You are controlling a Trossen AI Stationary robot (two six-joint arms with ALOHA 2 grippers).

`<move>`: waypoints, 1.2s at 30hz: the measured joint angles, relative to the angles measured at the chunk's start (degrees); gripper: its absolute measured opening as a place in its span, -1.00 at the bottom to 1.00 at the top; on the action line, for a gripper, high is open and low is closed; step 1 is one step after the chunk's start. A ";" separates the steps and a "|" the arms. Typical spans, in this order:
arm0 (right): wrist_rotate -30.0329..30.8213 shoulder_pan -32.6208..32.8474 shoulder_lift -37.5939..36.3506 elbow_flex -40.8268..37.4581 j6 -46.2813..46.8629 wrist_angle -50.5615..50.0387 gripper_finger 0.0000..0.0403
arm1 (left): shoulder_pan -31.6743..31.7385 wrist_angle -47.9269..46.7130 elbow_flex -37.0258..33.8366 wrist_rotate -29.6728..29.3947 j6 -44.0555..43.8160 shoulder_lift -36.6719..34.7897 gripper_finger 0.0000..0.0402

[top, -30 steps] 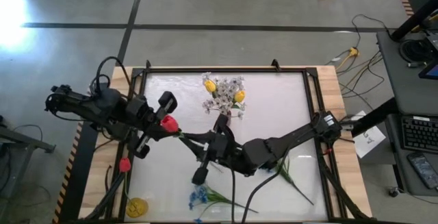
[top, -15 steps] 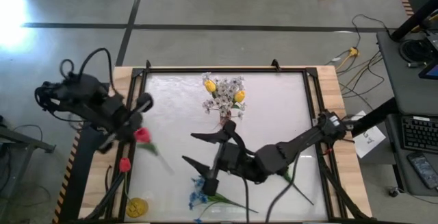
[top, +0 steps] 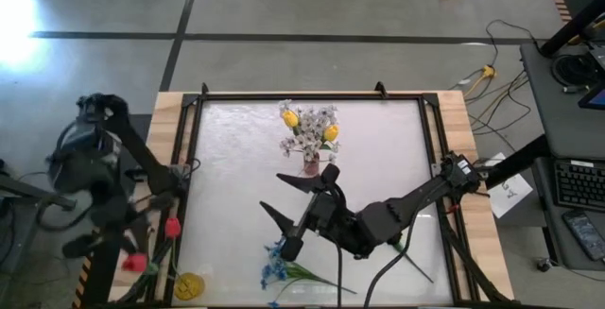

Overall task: Sort flowers into vase by color
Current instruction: Put the red tulip into the yellow flower vase

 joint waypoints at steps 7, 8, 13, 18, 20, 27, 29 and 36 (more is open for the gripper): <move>1.45 -0.76 0.00 0.00 2.34 0.07 0.31 | -14.60 -2.63 -1.05 -19.84 0.05 4.31 -1.00; 1.92 -0.93 0.00 0.00 2.66 0.06 0.30 | -14.69 -1.86 -1.38 -20.08 -0.05 4.69 -1.00; 2.07 -1.38 0.00 0.00 3.95 0.07 0.29 | -14.68 1.12 -4.53 -18.07 -2.77 5.74 -1.00; 2.07 -1.41 0.00 0.00 4.86 0.07 0.30 | -14.69 7.84 -8.59 -14.45 -2.91 5.67 -1.00; 2.07 -1.41 0.00 -0.01 5.31 0.05 0.30 | -14.67 9.61 -9.89 -13.89 -2.12 5.52 -1.00; 2.07 -1.37 -0.02 -0.02 7.55 0.07 0.29 | -14.64 10.30 -12.62 -10.82 0.15 4.14 -1.00; 2.05 -1.37 -0.02 -0.02 7.77 0.07 0.29 | -14.62 10.05 -13.25 -9.96 1.45 3.77 -1.00; 1.40 -1.13 -0.07 -0.02 9.04 -1.71 0.29 | -13.41 10.10 -17.13 -9.74 -0.91 2.05 -1.00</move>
